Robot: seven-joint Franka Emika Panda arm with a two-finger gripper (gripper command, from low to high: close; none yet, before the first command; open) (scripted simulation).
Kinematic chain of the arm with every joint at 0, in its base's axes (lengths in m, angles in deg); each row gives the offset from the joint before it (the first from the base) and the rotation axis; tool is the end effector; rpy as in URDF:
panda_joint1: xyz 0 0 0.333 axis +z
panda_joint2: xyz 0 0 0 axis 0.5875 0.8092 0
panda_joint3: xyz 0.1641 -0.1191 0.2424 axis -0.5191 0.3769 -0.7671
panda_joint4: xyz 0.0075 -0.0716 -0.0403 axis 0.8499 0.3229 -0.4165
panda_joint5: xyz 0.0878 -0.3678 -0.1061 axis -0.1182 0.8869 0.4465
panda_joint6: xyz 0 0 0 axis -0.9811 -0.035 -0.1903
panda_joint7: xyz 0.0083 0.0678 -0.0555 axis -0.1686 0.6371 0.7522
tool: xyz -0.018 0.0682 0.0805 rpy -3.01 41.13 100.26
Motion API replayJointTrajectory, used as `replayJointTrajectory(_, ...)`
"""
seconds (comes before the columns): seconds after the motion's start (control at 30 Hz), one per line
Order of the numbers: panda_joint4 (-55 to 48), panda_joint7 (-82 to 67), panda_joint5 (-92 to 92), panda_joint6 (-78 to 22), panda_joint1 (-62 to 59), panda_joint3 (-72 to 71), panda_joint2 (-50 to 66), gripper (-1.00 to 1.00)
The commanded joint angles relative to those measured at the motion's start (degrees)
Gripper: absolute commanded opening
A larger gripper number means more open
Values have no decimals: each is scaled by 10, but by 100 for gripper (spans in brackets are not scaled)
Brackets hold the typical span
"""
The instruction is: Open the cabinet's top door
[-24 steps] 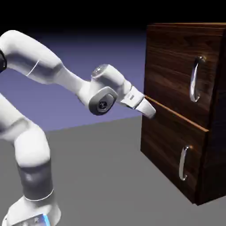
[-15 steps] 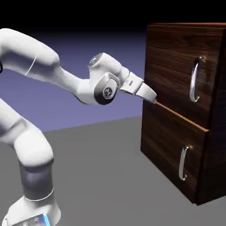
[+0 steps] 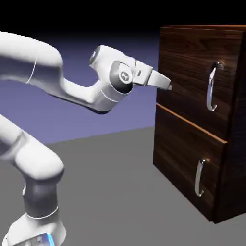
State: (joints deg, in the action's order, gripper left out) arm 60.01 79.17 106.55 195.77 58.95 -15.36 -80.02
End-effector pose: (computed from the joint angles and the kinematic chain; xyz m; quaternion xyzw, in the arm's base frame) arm 0.3831 0.0218 0.5809 -0.7908 0.2706 -0.5100 0.2033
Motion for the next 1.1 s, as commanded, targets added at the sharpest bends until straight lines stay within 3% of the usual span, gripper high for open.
replayJointTrajectory(0.0, -5, 19, 25, 0, 8, 9, -3, 0)
replayJointTrajectory(1.07, -174, 619, 822, -15, 275, 310, -92, 0)
